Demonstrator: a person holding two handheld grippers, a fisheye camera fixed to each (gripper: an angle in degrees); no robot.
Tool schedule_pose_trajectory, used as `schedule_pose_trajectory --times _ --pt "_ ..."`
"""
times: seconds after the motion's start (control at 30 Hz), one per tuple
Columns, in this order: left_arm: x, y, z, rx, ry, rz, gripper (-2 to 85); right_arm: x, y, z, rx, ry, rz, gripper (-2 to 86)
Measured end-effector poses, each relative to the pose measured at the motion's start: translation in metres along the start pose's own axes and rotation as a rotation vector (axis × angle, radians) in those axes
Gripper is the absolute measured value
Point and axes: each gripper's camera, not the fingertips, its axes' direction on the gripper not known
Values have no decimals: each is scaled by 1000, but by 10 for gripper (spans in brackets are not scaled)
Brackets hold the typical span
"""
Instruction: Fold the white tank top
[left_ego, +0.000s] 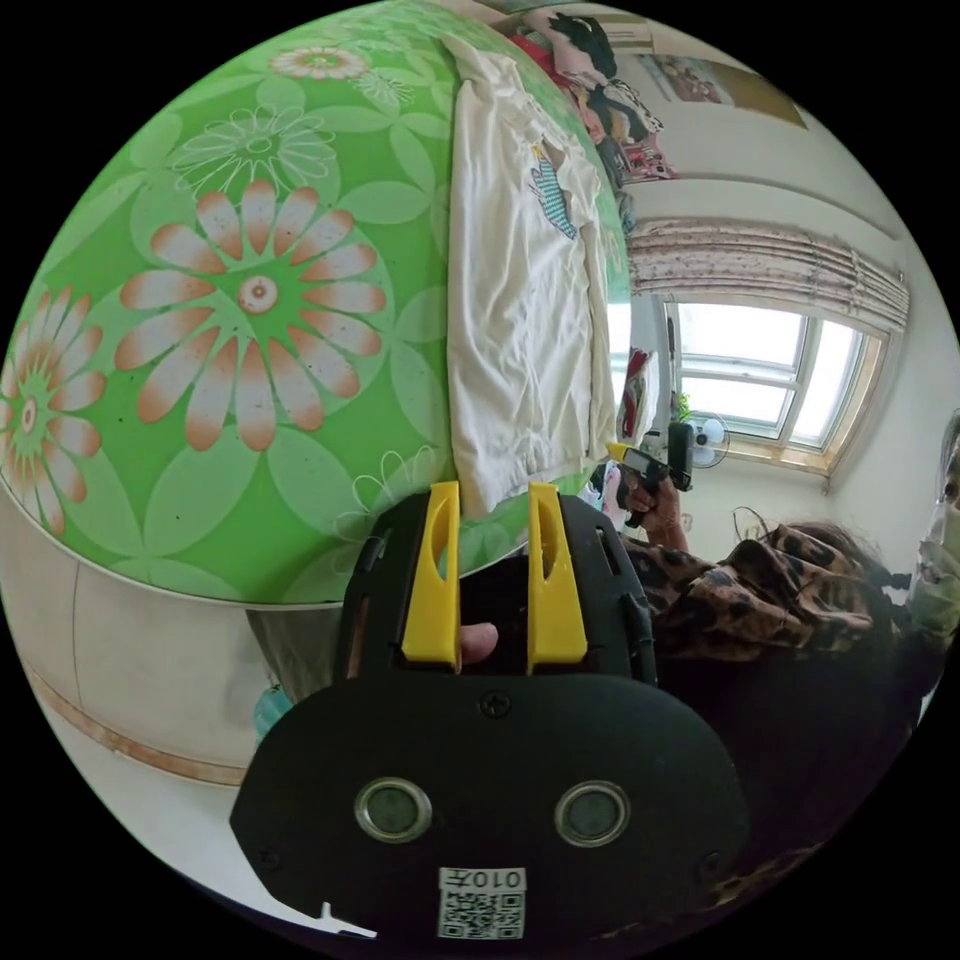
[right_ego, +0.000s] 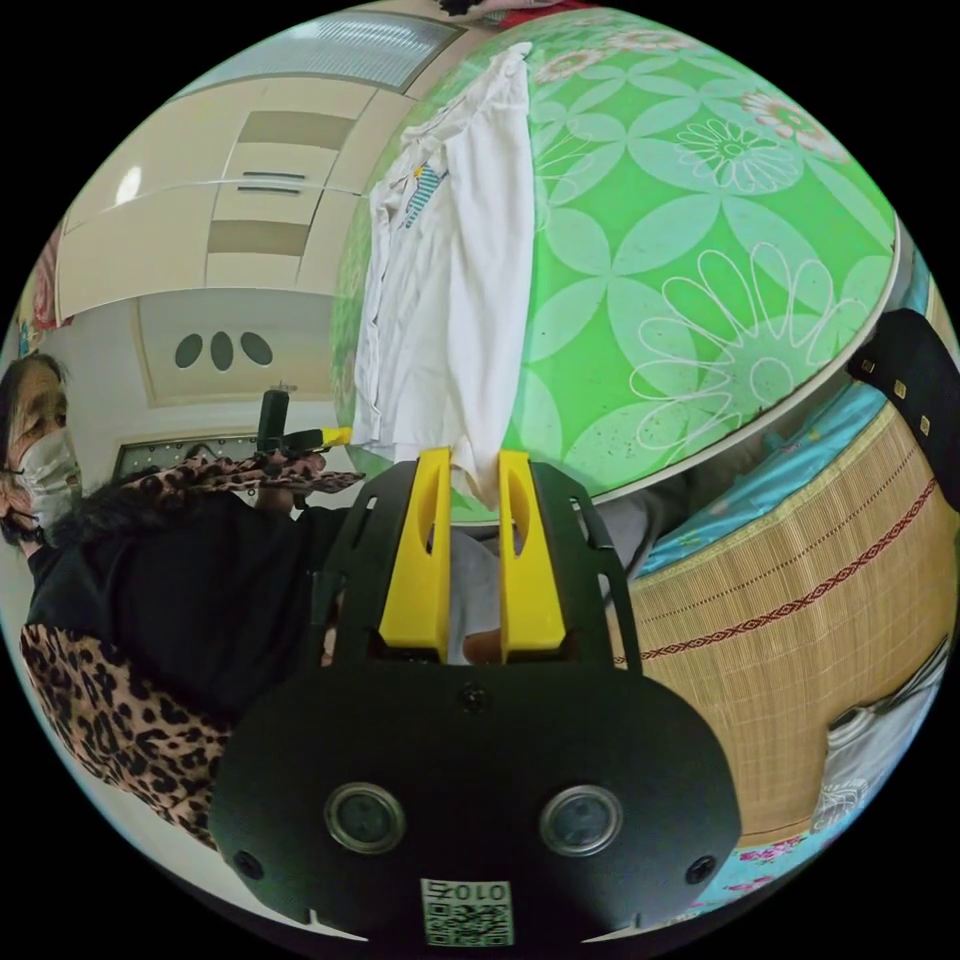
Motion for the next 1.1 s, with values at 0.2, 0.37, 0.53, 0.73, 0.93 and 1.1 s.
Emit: schedule_pose_trajectory --times 0.2,0.37,0.53,0.73,0.93,1.1 --pt "-14 -3 -5 -40 58 -8 9 0 -5 10 -22 20 14 55" --pt "-38 -3 -34 -46 278 -49 0 0 -7 17 -36 -37 -21 43" --pt "-47 -9 -44 -128 364 -39 0 4 -16 35 -100 -101 -33 40" --pt "-43 -17 -89 -113 258 8 0 1 -34 33 -86 -181 -122 36" --pt "-45 -20 -101 -207 394 15 1 8 -54 53 -175 -264 -155 36" --pt "-26 -52 -134 -204 429 92 2 9 -92 25 -53 -399 -250 39"
